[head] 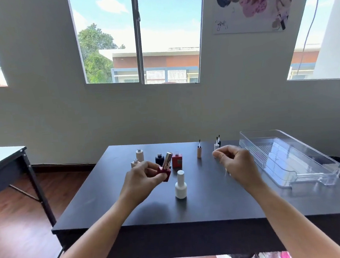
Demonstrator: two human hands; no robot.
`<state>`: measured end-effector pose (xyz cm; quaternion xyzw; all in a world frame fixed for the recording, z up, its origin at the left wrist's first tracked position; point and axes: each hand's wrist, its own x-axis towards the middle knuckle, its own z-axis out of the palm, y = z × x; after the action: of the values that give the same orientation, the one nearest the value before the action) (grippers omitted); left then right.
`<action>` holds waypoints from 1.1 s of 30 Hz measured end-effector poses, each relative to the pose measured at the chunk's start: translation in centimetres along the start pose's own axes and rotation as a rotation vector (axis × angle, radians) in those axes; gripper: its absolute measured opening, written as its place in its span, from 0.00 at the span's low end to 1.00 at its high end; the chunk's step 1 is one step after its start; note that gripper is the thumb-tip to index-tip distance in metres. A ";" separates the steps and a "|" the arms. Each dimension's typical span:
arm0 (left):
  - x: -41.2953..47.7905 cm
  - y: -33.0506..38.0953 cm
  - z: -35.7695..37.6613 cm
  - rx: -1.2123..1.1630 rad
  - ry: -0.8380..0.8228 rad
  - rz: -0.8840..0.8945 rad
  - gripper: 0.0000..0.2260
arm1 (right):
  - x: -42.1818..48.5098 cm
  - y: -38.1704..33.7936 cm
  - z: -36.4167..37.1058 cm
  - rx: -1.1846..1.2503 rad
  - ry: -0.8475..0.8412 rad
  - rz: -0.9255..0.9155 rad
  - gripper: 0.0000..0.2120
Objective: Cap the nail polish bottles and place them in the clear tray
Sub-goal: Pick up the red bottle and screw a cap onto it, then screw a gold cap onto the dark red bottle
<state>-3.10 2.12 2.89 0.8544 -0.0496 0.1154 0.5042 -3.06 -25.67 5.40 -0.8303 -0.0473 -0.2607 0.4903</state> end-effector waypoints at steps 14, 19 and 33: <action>0.1 -2.7 0.8 0.223 -0.108 -0.050 0.08 | 0.4 6.5 -1.5 -0.215 0.090 0.195 0.22; -0.1 -2.8 0.5 0.155 -0.093 -0.022 0.08 | 1.3 6.9 -1.0 -0.315 0.010 0.268 0.29; -0.2 -3.2 0.6 0.102 -0.145 -0.010 0.10 | 2.7 8.2 0.6 -0.357 0.015 0.327 0.10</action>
<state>-2.60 3.16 -0.11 0.8852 -0.0758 0.0532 0.4558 2.22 -29.89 -0.03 -0.8985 0.1380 -0.1882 0.3717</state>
